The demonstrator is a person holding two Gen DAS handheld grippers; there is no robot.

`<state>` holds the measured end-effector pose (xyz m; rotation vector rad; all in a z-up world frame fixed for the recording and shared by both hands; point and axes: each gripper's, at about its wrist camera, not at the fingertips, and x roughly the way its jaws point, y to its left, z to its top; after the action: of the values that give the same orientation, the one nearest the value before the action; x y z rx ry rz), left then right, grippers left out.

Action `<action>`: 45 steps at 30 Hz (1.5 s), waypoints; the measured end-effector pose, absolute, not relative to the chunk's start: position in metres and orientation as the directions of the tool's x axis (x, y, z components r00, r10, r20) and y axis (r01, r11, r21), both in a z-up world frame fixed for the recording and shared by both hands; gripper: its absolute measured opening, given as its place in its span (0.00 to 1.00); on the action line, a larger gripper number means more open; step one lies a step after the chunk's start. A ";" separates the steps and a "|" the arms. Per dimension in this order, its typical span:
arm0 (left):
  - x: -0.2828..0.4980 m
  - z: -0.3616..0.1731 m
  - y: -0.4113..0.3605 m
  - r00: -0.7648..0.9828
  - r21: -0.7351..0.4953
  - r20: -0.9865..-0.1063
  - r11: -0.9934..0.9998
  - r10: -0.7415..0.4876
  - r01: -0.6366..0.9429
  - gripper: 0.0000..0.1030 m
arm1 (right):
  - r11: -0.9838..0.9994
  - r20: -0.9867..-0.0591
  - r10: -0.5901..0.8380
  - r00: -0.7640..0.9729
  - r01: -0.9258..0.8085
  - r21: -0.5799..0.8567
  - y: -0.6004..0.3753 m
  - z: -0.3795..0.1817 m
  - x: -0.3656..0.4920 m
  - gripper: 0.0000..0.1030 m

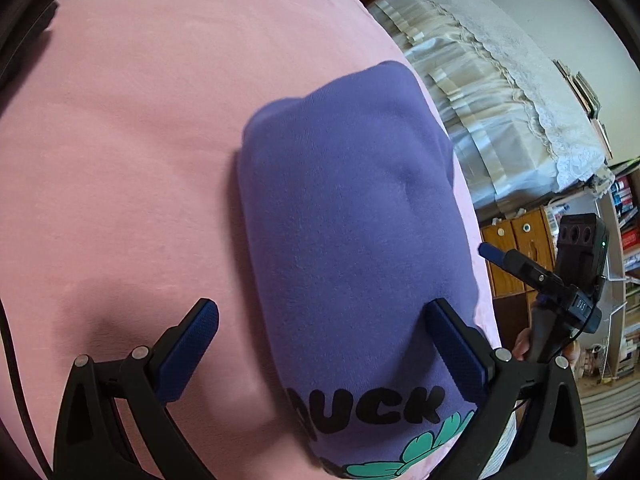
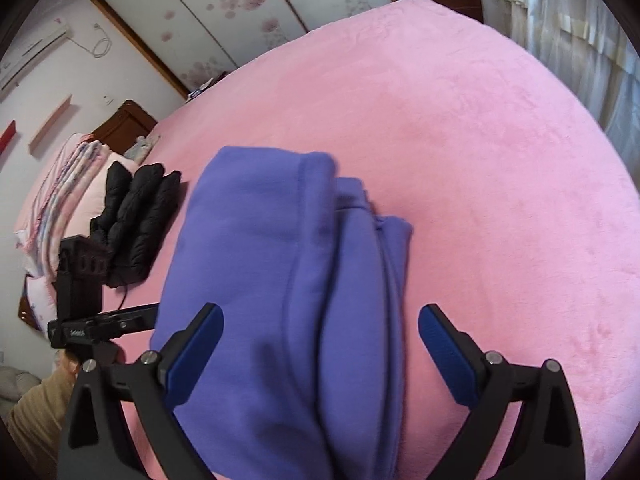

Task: Fold large clothes
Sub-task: 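Grip the folded sweatshirt with both tools and lift it off the bed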

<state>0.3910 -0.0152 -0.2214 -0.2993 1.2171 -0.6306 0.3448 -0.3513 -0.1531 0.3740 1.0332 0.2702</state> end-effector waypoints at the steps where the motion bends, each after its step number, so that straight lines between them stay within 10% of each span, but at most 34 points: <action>1: 0.390 -0.220 -0.023 0.205 -0.513 -0.786 0.800 -0.583 0.310 1.00 | 0.902 -0.781 0.397 0.482 -0.045 0.430 -0.350 -0.156 0.346 0.96; 15: 0.398 -0.204 -0.077 0.156 -0.293 -0.911 0.867 -0.381 0.404 1.00 | 0.914 -0.850 0.403 0.339 -0.096 0.395 -0.335 -0.197 0.361 0.97; 41: 0.386 -0.252 -0.065 -0.022 -0.596 -0.784 0.742 -0.620 0.307 1.00 | 0.734 -0.712 0.672 0.205 -0.057 0.676 -0.347 -0.261 0.376 0.99; 45: 0.387 -0.248 -0.075 -0.007 -0.556 -0.813 0.773 -0.582 0.307 1.00 | 0.718 -0.689 0.686 0.236 -0.068 0.692 -0.349 -0.257 0.364 0.81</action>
<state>0.3867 -0.0748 -0.2484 -0.2417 1.4140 -0.7123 0.3637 -0.3487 -0.2573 0.6026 1.2359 0.5621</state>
